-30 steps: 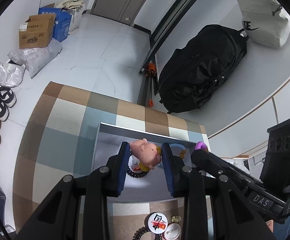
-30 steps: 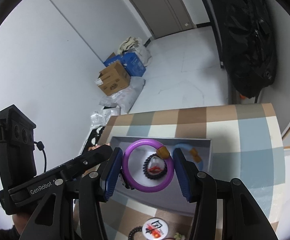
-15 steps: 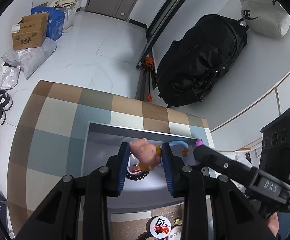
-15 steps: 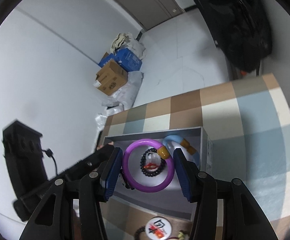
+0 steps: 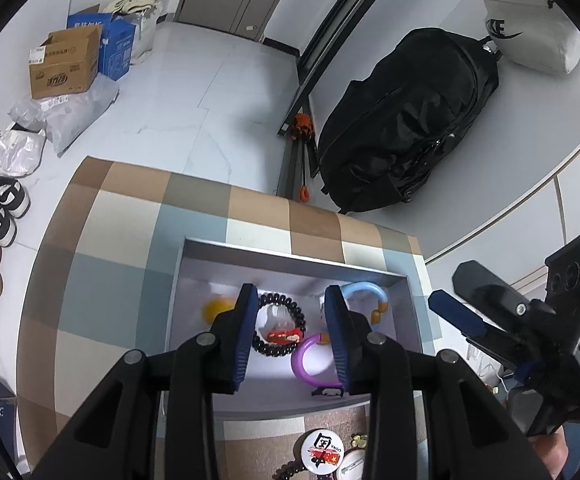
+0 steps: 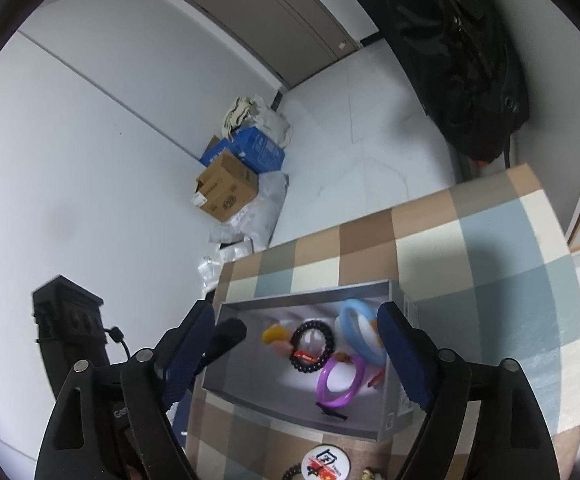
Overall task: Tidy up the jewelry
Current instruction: 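Open the left tool to drop the pig while the right tool drops the purple hoop into the box, then withdraw both tools from the box toward the remaining pieces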
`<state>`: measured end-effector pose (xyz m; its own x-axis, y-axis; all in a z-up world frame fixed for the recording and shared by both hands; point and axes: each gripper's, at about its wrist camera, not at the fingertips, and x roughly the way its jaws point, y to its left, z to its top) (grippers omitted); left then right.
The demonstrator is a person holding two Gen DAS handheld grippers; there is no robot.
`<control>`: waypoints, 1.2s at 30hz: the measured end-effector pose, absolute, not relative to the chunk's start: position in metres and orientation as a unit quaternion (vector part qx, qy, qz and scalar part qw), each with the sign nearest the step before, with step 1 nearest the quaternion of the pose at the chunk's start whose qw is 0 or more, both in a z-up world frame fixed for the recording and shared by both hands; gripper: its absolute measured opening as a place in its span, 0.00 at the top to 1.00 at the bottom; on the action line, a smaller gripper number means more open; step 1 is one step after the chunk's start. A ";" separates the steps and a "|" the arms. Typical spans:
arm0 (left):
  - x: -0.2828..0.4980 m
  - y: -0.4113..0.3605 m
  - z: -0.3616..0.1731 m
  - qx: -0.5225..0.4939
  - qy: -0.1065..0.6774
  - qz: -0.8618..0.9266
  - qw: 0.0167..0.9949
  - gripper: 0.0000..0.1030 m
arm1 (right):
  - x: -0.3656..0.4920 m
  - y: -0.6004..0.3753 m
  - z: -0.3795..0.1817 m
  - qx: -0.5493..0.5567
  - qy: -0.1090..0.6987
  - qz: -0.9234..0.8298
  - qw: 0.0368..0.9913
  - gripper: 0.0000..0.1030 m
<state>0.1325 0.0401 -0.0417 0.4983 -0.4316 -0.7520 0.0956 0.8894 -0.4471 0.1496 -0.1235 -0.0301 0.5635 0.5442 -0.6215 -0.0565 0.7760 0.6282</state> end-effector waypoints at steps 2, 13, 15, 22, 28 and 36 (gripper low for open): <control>0.130 0.039 -0.040 -0.169 0.475 -0.155 0.850 0.72 | 0.149 -0.125 -0.031 0.284 0.434 0.177 0.837 0.17; 0.113 0.040 -0.033 -0.140 0.466 -0.144 0.862 0.71 | 0.136 -0.124 -0.026 0.265 0.428 0.172 0.847 0.09; 0.108 0.041 -0.031 -0.139 0.458 -0.142 0.867 0.70 | 0.133 -0.125 -0.024 0.261 0.427 0.170 0.849 0.08; 0.089 0.043 -0.019 -0.122 0.422 -0.136 0.888 0.46 | 0.117 -0.121 -0.020 0.228 0.422 0.169 0.861 0.05; 0.079 0.046 -0.020 -0.121 0.409 -0.128 0.895 0.44 | 0.102 -0.124 -0.018 0.214 0.414 0.163 0.870 0.01; 0.062 0.049 -0.019 -0.111 0.396 -0.125 0.903 0.42 | 0.075 -0.117 -0.010 0.169 0.396 0.174 0.886 0.00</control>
